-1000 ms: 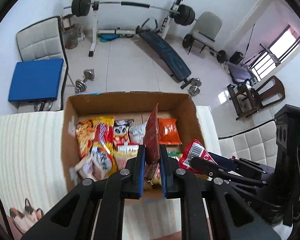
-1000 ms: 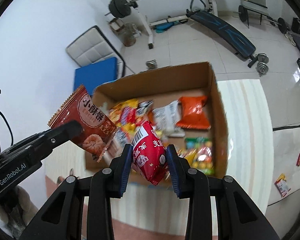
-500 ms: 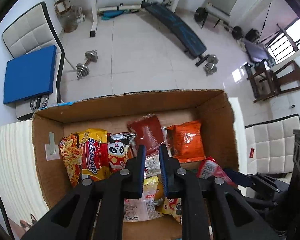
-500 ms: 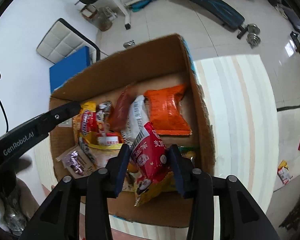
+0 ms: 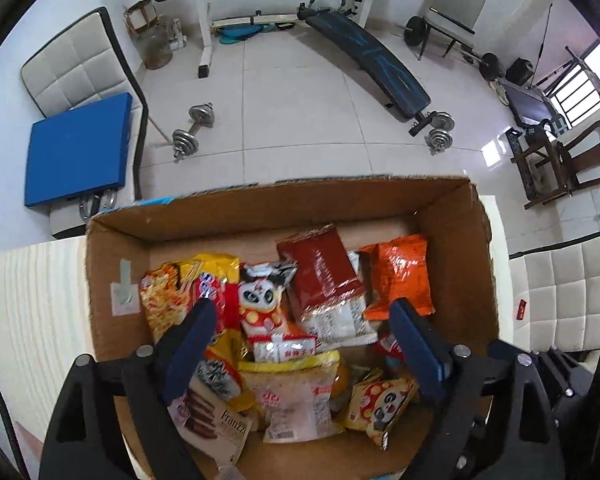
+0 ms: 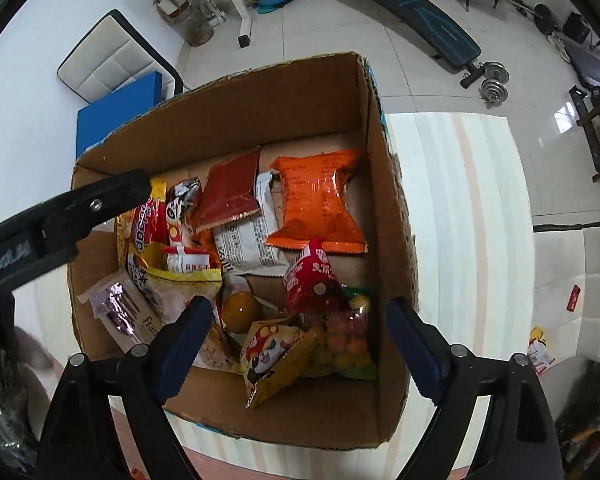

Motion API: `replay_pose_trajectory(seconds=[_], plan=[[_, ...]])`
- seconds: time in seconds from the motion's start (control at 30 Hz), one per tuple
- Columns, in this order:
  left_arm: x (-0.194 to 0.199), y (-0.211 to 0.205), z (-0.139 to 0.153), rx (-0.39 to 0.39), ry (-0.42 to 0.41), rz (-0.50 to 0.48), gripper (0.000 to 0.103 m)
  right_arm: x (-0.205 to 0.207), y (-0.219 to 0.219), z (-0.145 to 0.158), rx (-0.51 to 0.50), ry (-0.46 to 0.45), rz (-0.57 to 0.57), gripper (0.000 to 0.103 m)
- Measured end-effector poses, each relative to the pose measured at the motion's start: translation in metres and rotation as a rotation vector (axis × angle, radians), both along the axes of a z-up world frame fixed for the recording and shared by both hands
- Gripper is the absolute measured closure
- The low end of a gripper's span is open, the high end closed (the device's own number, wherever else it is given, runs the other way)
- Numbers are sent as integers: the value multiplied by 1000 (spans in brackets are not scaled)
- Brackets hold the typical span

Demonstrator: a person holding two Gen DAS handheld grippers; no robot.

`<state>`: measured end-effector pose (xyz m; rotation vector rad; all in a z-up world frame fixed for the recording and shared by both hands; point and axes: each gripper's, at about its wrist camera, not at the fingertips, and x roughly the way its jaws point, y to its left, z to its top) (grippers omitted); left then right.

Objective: Organize snacks

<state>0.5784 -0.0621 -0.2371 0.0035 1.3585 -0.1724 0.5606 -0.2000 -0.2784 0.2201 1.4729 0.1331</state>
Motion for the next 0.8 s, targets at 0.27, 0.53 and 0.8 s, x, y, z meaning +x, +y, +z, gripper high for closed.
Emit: replay_pose_trajectory(seconds=[0.27, 0.53, 0.8], plan=[[-40, 22, 4, 2, -33, 42, 14, -21, 2, 9, -50, -19, 5, 7], [-73, 38, 20, -11, -54, 93, 14, -41, 6, 31, -77, -66, 6, 7], [-128, 52, 64, 0, -171, 145, 14, -86, 9, 84, -97, -190, 13, 7]])
